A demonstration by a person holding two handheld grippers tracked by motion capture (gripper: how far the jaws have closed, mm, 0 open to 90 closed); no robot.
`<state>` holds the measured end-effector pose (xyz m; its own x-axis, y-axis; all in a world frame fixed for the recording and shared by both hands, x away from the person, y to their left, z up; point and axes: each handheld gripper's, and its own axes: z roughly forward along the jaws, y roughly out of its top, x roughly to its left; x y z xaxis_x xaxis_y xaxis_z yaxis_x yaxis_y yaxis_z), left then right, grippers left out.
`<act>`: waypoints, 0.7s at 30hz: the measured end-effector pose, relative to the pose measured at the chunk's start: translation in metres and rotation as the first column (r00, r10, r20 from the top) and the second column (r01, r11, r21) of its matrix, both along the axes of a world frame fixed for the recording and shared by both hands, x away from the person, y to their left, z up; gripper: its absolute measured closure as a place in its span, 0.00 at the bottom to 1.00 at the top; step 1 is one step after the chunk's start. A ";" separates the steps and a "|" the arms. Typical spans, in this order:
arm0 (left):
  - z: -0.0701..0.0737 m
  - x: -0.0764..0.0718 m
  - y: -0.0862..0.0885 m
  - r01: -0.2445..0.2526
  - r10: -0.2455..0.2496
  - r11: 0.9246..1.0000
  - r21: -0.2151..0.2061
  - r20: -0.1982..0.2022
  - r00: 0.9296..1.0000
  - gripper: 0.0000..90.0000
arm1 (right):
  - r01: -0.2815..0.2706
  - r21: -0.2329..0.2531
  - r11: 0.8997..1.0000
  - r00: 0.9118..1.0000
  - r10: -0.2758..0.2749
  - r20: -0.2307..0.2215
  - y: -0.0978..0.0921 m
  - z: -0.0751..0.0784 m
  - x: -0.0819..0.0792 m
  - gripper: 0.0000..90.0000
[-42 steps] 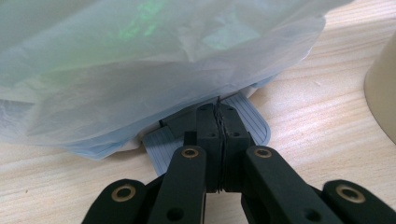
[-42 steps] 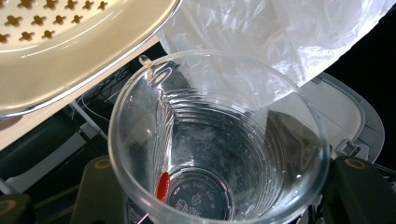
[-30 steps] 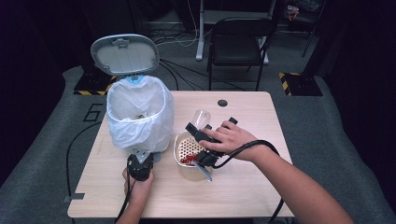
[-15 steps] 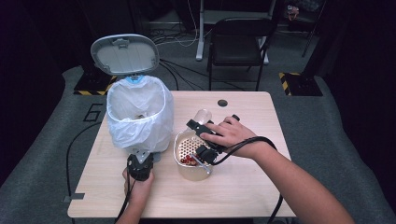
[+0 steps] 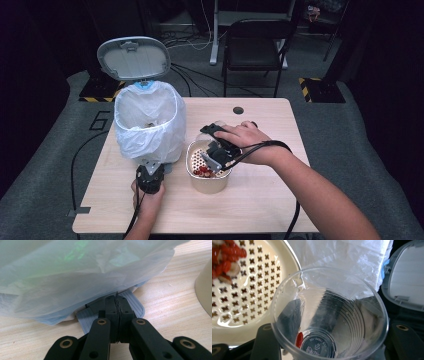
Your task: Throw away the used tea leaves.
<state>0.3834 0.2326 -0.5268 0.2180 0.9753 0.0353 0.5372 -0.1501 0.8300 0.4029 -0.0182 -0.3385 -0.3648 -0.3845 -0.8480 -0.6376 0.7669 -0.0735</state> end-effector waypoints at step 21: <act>0.000 0.000 0.001 0.005 -0.005 1.000 -0.010 0.002 1.000 0.99 | 0.290 0.165 0.943 0.757 -0.121 -0.643 -0.003 0.038 0.042 0.44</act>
<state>0.3839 0.2334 -0.5264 0.2227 0.9745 0.0263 0.5345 -0.1446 0.8327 0.4447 -0.0212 -0.3008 -0.8844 -0.0546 -0.4636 -0.3029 0.8227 0.4811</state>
